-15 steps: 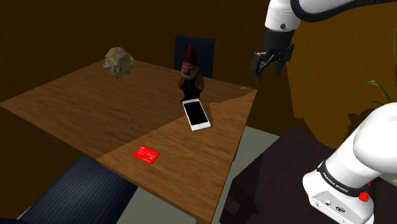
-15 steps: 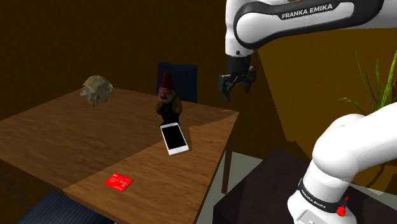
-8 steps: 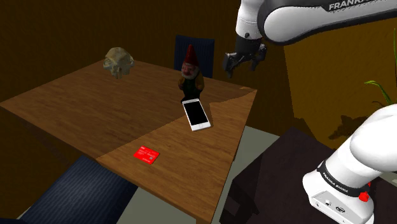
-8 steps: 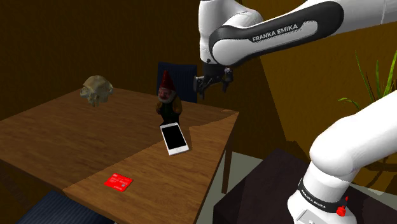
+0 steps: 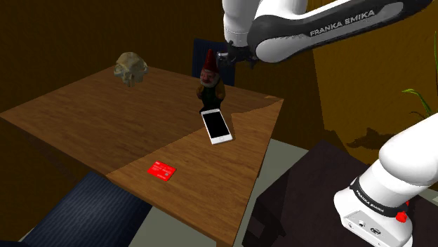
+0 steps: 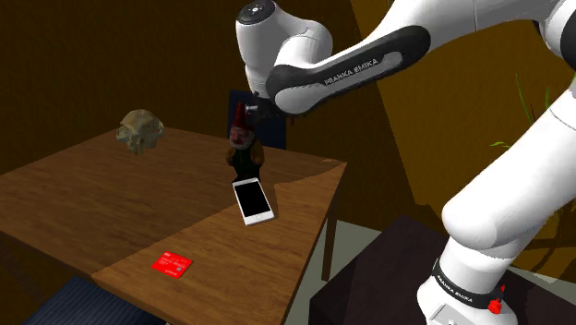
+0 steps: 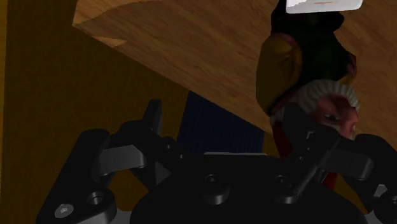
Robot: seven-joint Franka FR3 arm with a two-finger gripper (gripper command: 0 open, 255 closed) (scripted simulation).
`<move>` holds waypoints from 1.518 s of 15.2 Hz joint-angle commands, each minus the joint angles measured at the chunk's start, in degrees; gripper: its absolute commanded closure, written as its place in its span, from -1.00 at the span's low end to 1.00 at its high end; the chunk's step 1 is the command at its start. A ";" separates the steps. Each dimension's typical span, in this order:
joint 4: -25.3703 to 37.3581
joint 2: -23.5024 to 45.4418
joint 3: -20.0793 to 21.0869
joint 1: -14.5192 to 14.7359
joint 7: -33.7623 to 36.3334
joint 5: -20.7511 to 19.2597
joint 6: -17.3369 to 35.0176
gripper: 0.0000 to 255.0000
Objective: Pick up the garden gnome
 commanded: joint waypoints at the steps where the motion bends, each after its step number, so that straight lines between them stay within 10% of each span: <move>1: 4.09 4.65 3.83 -2.20 7.76 -7.27 -1.02 -1.00; 5: 14.19 16.04 9.18 -2.96 21.19 -22.95 -8.12 -1.00; 10: 27.85 29.87 8.90 4.17 31.41 -39.80 -20.01 -1.00; 19: 24.39 31.34 7.99 4.55 35.52 -41.71 -17.80 -1.00; 20: 24.34 31.31 7.99 4.53 35.52 -41.69 -17.78 1.00; 23: 24.41 31.35 8.01 4.59 35.52 -41.69 -17.85 1.00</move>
